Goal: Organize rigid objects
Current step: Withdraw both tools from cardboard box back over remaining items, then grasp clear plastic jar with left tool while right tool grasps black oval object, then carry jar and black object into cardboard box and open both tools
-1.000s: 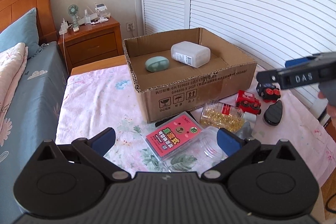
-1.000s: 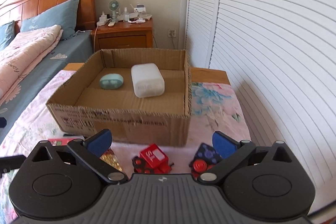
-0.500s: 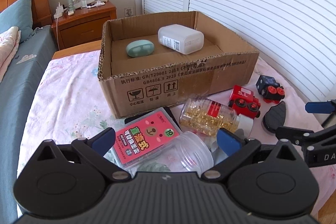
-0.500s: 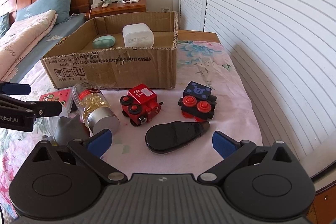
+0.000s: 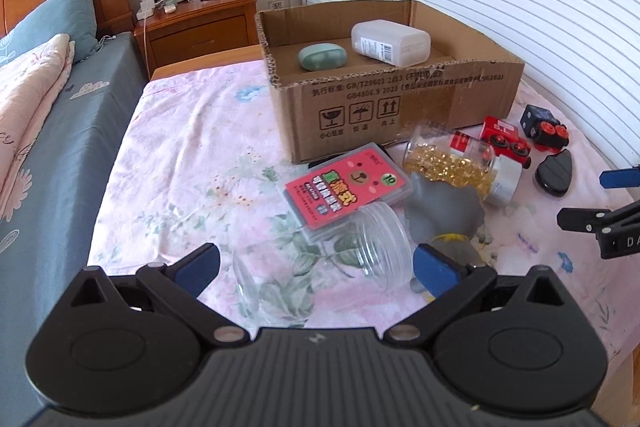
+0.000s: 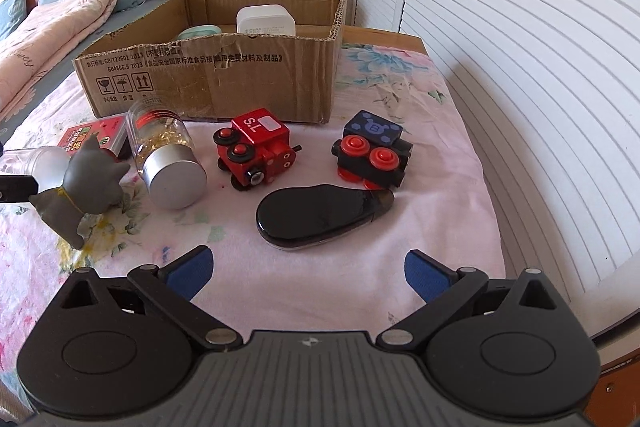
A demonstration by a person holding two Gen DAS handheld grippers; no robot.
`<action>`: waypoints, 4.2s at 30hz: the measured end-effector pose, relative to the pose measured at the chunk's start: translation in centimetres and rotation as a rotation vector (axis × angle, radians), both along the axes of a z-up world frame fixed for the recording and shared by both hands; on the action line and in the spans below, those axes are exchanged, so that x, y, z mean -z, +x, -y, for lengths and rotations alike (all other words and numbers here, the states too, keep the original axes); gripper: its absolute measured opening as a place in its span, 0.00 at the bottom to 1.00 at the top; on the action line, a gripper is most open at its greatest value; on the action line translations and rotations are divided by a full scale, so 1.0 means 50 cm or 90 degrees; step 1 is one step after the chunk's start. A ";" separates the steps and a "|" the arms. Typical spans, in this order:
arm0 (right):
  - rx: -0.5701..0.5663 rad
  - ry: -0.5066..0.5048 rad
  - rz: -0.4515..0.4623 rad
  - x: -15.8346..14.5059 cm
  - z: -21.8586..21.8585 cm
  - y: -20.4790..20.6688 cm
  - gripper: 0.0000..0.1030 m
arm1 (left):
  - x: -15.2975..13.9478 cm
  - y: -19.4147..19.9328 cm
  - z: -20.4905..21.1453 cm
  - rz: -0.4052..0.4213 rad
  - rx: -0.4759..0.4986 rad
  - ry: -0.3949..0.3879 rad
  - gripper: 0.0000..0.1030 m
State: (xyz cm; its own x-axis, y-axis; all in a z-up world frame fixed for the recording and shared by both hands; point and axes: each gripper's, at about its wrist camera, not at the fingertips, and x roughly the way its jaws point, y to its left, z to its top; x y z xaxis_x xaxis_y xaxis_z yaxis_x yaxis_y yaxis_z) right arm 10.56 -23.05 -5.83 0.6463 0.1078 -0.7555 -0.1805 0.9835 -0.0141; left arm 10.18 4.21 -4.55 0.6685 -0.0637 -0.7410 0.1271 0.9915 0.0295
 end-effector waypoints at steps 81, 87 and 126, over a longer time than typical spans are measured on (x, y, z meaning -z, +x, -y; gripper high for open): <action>-0.189 0.008 0.044 -0.128 -0.024 0.042 0.90 | -0.127 0.081 0.005 -0.004 0.130 -0.031 0.88; -0.196 0.011 0.081 -0.168 -0.040 0.057 0.90 | -0.169 0.173 0.044 0.044 0.155 -0.024 0.88; -0.143 0.030 0.085 -0.227 -0.121 0.221 0.90 | -0.097 0.052 -0.038 0.037 0.026 -0.097 0.98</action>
State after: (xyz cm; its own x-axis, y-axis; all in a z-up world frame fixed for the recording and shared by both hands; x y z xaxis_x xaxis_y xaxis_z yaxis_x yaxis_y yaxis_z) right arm 21.61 -17.00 5.51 0.6956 0.2925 -0.6562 -0.3940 0.9191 -0.0080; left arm 12.79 6.10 0.32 0.7047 -0.2001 -0.6807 0.1702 0.9791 -0.1116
